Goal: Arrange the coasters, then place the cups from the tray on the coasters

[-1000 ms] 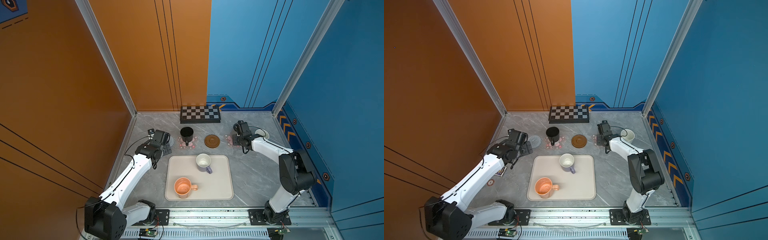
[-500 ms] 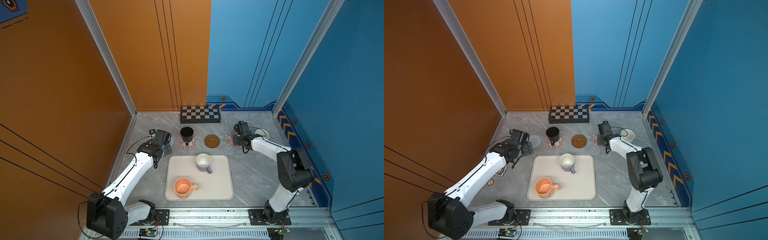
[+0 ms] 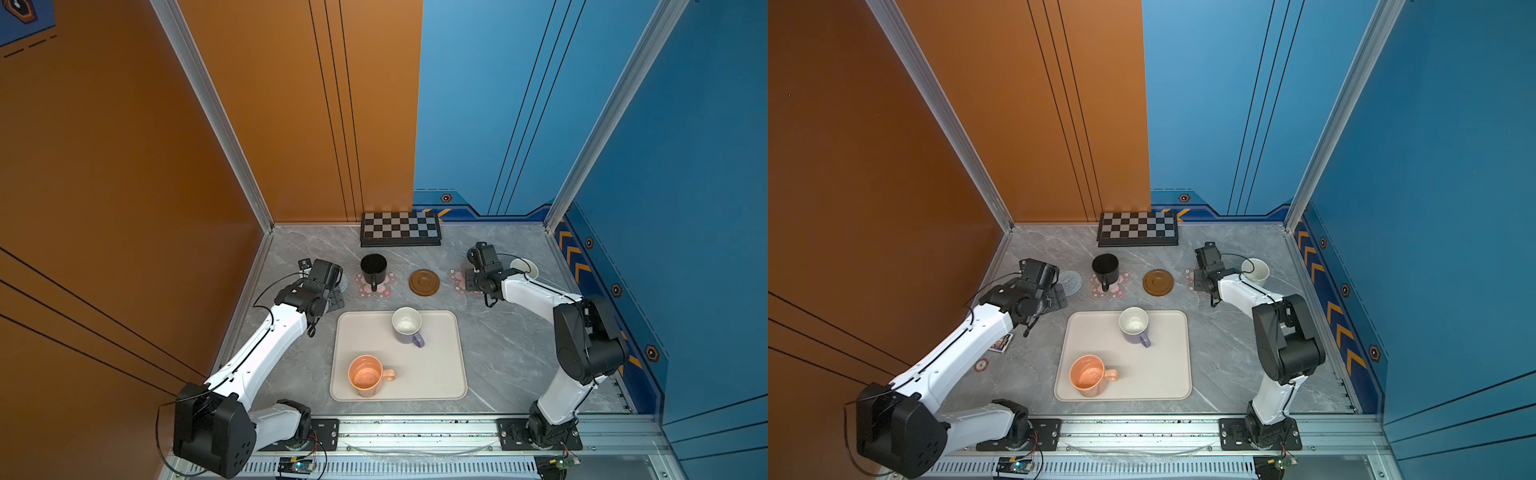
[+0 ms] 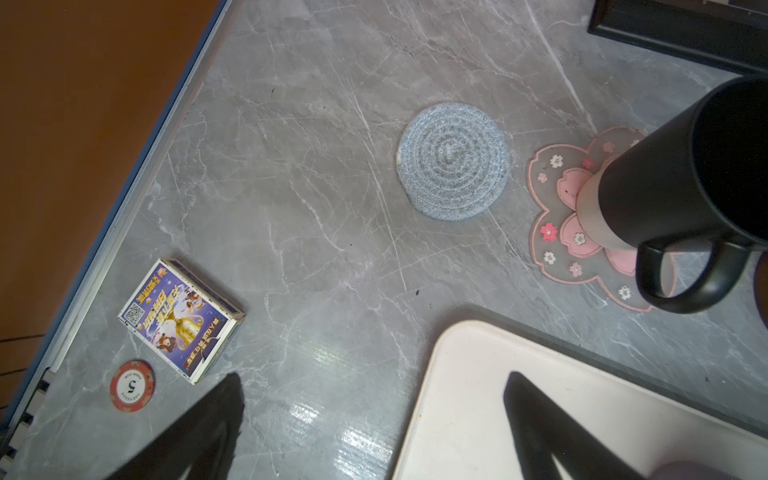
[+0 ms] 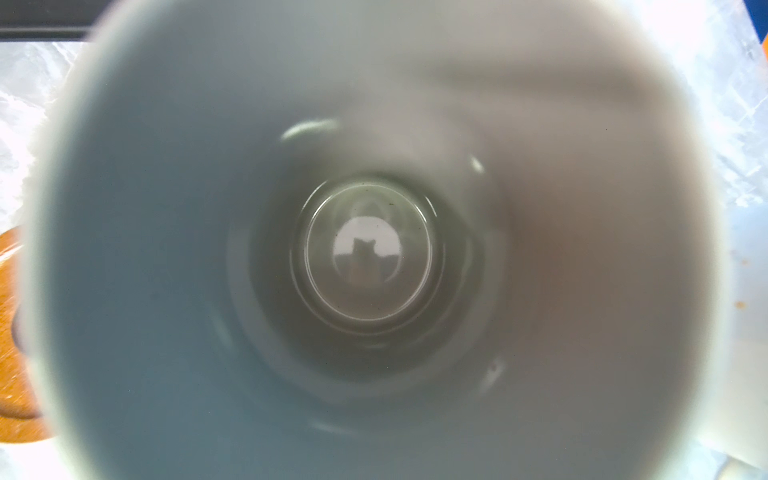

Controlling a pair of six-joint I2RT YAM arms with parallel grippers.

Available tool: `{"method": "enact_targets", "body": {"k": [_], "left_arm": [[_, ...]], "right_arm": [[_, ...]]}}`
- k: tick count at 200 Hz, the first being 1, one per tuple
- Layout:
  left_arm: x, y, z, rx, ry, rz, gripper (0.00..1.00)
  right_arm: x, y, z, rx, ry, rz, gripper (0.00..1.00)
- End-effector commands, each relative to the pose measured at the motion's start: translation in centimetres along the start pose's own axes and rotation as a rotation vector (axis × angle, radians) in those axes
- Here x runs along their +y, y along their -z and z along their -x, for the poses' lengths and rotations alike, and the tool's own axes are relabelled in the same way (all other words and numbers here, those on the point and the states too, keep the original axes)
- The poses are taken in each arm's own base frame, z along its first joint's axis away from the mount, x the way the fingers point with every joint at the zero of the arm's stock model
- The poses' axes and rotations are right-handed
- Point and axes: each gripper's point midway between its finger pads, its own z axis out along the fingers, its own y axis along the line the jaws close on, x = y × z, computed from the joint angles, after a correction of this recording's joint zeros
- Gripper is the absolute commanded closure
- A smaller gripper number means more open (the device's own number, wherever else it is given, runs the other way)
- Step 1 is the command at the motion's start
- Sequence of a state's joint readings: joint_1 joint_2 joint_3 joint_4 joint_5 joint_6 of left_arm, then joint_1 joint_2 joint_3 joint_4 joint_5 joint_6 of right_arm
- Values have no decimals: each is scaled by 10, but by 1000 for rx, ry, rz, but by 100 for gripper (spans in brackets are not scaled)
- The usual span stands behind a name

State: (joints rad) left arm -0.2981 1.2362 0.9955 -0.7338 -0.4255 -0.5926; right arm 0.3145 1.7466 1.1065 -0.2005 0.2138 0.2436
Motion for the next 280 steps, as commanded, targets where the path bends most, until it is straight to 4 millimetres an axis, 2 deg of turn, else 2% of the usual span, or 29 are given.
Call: {"method": "enact_targets", "body": {"k": [1,80,162,228,256,280], "left_arm": [[3,2,4,5,10,13,2],[3,3,2,7,11,3,2],[1,3,3,10,11,-5,2],[0,2,0,20,14,-8,2],[2,3,0,17,18,-8,2],[2,4,1,12,22,-10,2]], "right_arm": [[0,17,20,-86,-34,-6,100],[-8,29,13,-78,-30,-30,100],[-9,27,10,-72,-43,-24,100],[-11,24,-3,-49,-42,-30,100],[-10,24,-2,-63,-51,-20,100],[-9,30,8,-93,-57,-11,100]]}}
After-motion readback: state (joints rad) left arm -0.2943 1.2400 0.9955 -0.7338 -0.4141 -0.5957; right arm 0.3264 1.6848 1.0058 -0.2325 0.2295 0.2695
